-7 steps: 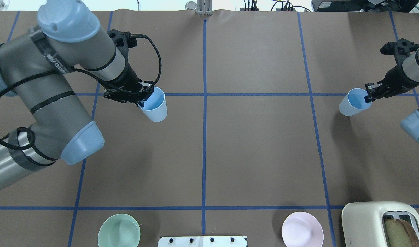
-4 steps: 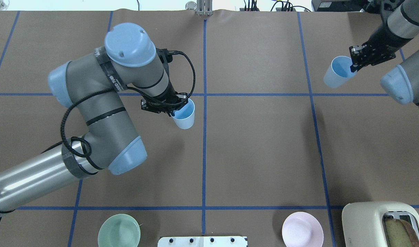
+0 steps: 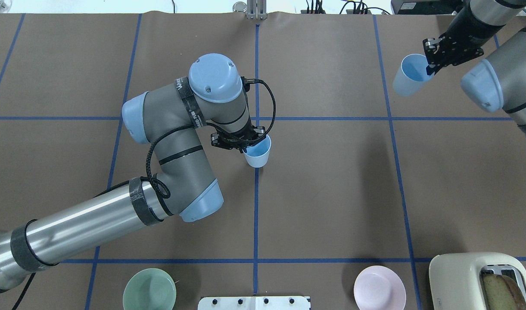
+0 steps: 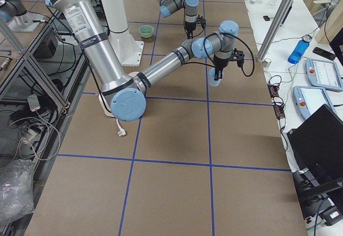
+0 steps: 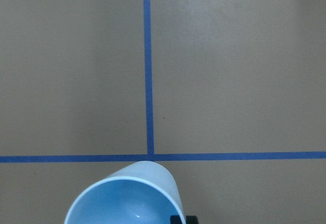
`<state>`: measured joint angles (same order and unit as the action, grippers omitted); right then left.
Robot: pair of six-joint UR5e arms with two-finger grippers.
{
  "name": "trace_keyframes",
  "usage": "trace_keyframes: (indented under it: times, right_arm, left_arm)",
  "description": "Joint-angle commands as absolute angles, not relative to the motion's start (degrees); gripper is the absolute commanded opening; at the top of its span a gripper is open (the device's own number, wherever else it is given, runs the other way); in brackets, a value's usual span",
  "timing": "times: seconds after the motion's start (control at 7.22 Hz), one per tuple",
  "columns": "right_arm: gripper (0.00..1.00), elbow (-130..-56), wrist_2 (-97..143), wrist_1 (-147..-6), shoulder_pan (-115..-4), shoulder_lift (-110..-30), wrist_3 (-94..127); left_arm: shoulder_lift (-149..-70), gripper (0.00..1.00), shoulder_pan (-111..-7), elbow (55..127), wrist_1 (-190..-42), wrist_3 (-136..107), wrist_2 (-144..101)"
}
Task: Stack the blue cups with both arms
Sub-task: 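Carry the cup to center with the left gripper while the right lifts its cup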
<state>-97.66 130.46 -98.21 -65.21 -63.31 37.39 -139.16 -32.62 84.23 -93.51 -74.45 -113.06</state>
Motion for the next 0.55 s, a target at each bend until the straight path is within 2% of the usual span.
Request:
trace_keyframes:
  times: [0.0, 0.42]
  right_arm:
    - [0.00, -97.6, 130.5, -98.3, -65.1, -63.1, 37.7]
    - [0.00, -97.4, 130.4, -98.2, -65.1, -63.1, 37.7]
  left_arm:
    - [-139.0, 0.00, -31.9, 83.8, -93.7, -74.4, -112.9]
    - [-138.7, 0.00, -31.1, 83.8, -93.8, -74.4, -111.4]
